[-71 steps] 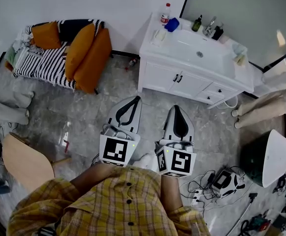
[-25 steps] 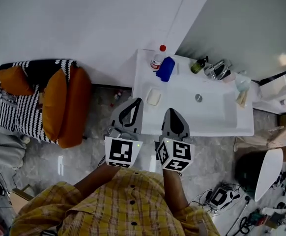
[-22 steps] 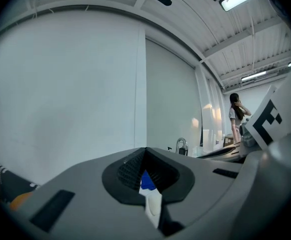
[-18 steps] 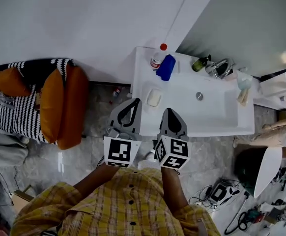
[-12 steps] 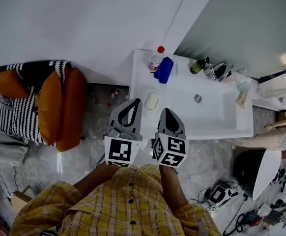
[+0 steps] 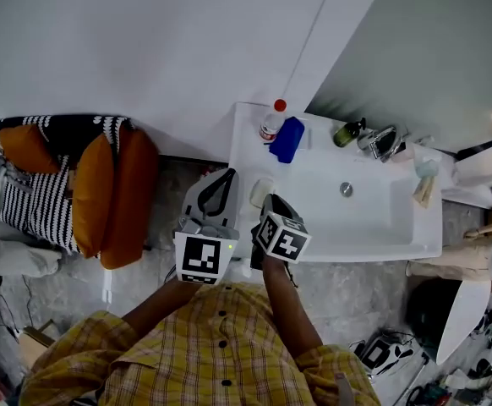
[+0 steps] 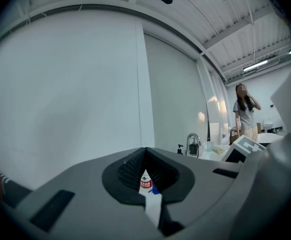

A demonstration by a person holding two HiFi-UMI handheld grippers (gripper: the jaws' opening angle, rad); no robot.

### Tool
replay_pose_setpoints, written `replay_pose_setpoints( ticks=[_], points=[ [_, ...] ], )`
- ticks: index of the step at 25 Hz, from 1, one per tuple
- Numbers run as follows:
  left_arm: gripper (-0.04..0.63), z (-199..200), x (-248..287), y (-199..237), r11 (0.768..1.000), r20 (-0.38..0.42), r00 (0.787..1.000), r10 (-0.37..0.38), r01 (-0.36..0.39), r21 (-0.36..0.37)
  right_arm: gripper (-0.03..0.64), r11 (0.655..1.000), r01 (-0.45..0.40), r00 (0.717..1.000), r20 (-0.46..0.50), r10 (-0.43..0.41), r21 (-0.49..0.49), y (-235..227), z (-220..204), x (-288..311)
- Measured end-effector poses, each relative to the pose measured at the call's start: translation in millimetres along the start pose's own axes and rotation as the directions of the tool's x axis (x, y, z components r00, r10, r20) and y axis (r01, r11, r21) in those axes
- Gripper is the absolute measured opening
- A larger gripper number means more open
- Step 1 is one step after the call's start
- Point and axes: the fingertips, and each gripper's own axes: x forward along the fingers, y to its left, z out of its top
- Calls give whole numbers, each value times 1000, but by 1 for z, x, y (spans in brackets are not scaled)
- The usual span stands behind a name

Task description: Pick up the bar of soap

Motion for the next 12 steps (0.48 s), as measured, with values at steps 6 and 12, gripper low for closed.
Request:
replay_pose_setpoints(
  ticks=[6,12],
  points=[
    [11,-11,15,-5,1000,-30,999,-13,14,22,139,998,50,995,-88,-47,31,-18,-17,43],
    [11,-20,20,-4,999,-43,999,-14,16,39,186,997,81,986,-149,-77,19,-24,-31,74]
  ],
)
